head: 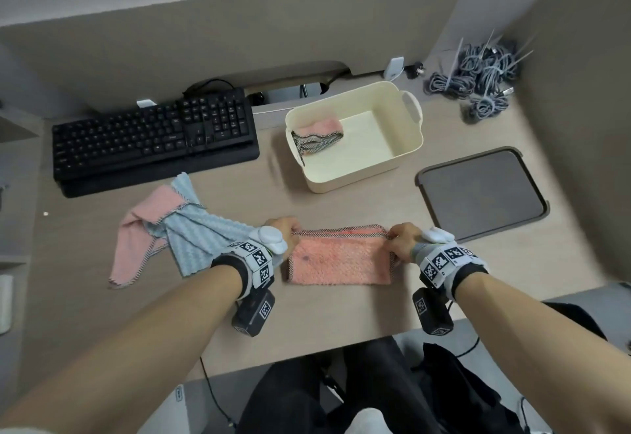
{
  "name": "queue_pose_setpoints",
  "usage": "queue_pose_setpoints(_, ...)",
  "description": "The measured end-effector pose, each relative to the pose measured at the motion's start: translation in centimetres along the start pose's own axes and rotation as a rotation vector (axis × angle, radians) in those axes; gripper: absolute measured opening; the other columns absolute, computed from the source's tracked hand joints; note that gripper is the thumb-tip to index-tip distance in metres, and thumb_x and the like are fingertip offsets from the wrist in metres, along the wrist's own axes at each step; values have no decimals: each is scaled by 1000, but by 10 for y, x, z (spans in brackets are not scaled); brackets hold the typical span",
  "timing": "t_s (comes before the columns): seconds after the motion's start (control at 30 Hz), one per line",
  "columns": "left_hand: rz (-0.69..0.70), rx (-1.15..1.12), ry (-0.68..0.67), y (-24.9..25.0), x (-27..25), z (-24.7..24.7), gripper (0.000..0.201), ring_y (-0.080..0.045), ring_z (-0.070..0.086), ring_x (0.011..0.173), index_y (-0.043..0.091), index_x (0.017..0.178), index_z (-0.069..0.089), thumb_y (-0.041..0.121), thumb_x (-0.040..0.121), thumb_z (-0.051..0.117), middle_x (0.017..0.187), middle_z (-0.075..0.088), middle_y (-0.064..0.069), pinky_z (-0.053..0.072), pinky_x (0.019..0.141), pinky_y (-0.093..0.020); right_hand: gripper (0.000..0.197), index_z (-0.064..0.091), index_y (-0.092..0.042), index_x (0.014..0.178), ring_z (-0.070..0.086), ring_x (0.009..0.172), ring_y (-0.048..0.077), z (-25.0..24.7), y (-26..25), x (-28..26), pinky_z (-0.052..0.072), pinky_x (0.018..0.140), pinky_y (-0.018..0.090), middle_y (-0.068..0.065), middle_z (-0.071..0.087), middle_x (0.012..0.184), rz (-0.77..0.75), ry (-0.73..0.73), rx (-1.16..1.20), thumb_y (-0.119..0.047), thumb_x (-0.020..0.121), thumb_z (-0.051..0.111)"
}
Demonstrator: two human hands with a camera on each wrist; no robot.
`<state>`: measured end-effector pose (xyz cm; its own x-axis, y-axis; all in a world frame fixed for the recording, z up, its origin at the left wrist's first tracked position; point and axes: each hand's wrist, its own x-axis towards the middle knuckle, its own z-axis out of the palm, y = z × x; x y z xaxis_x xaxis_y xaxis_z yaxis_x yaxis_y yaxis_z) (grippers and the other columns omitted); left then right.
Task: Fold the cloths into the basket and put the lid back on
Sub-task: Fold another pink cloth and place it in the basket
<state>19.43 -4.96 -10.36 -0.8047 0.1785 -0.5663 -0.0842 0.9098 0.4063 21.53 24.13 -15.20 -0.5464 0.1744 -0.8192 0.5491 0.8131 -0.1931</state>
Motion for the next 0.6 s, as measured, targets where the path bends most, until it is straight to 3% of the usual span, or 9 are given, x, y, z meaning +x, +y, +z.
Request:
queue_pose_setpoints(0.13, -25, 23, 11, 1, 12, 4, 17, -25, 60, 87, 8, 103, 61, 7, 86, 56, 98, 65, -8, 38, 67, -26, 10, 62, -20, 84, 73, 56, 19, -8, -13, -18, 62, 68, 39, 5, 74, 70, -57, -28, 97, -21, 83, 53)
queue_pose_setpoints(0.2, -49, 57, -24, 0, 16, 3, 18, -23, 58, 84, 6, 103, 60, 6, 86, 56, 91, 59, -4, 38, 66, -26, 5, 59, -18, 85, 71, 52, 17, -9, -16, -19, 60, 68, 36, 7, 73, 71, -74, -6, 101, -19, 84, 54)
queue_pose_setpoints(0.3, -78, 76, -1, -2, 20, 3, 14, -22, 52, 78, 6, 100, 59, 11, 86, 57, 95, 63, -8, 37, 64, -26, 10, 62, -20, 97, 72, 55, 20, -12, -19, -20, 61, 68, 36, 9, 74, 72, -61, 13, 123, -25, 90, 56)
queue_pose_setpoints(0.37, -92, 114, 12, -3, 18, 4, 18, -24, 53, 79, 9, 101, 56, 16, 85, 58, 101, 62, -11, 40, 65, -29, 16, 61, -23, 86, 73, 62, 25, -13, -19, -18, 62, 73, 41, 7, 74, 73, -40, 34, 92, -39, 88, 58)
queue_pose_setpoints(0.47, -88, 170, 60, 1, 12, 2, 31, -30, 57, 83, 9, 105, 46, 22, 82, 63, 102, 54, -11, 46, 67, -35, 32, 57, -30, 71, 71, 65, 22, -15, -15, -11, 61, 76, 42, -2, 72, 72, -6, 71, 5, -61, 77, 56)
queue_pose_setpoints(0.53, -30, 147, 43, 7, 9, 5, 24, -28, 58, 80, 12, 97, 45, 21, 81, 61, 95, 58, -9, 45, 64, -34, 32, 60, -32, 74, 70, 69, 21, -16, -20, -21, 60, 75, 36, -4, 71, 76, -27, 92, -29, -63, 79, 55)
queue_pose_setpoints(0.57, 5, 133, 17, 10, 7, 8, 16, -26, 59, 77, 16, 91, 47, 19, 81, 59, 91, 62, -7, 44, 62, -32, 29, 64, -32, 83, 68, 74, 20, -14, -21, -24, 57, 73, 28, -5, 70, 82, -45, 85, -38, -59, 83, 55)
queue_pose_setpoints(0.6, 24, 126, -27, 13, 4, 13, 12, -24, 61, 77, 19, 85, 48, 18, 80, 58, 89, 64, -4, 46, 62, -31, 29, 68, -24, 95, 65, 78, 18, -11, -22, -25, 52, 68, 18, -3, 68, 88, -58, 50, -67, -49, 91, 54)
